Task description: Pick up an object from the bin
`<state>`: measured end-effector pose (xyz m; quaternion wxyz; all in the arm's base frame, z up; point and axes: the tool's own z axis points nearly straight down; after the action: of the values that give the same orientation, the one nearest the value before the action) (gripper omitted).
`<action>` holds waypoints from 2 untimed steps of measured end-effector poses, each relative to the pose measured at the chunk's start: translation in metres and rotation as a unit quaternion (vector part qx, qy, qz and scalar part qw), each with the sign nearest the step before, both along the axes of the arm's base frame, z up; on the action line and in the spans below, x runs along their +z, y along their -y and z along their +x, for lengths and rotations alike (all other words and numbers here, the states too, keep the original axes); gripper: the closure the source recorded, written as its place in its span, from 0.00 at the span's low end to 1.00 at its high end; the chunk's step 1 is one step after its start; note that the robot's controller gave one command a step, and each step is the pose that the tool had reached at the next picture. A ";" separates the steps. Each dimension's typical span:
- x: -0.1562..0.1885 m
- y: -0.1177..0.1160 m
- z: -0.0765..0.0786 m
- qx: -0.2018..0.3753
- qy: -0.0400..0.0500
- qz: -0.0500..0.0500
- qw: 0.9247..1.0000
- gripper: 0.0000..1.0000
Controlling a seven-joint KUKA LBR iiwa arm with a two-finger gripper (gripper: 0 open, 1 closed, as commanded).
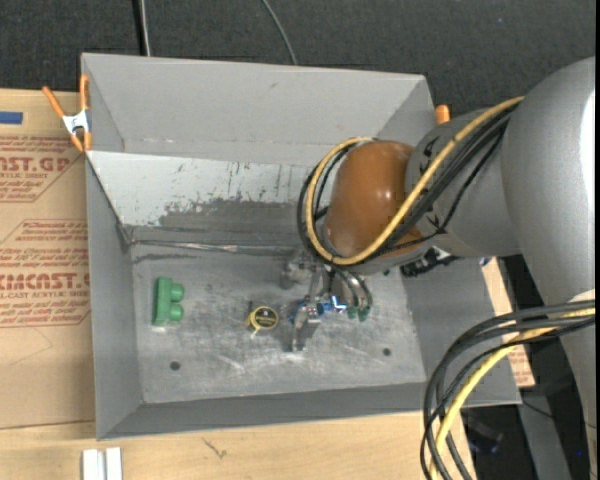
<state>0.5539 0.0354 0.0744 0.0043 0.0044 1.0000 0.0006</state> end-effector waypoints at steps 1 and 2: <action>0.002 -0.001 0.000 0.000 -0.003 0.001 1.000 1.00; 0.000 -0.001 -0.001 0.000 -0.003 0.000 1.000 0.00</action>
Offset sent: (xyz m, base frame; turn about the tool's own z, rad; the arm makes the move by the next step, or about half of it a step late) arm 0.0000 0.0000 0.0000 0.0000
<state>0.5528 0.0362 0.0739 0.0017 0.0041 1.0000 0.0009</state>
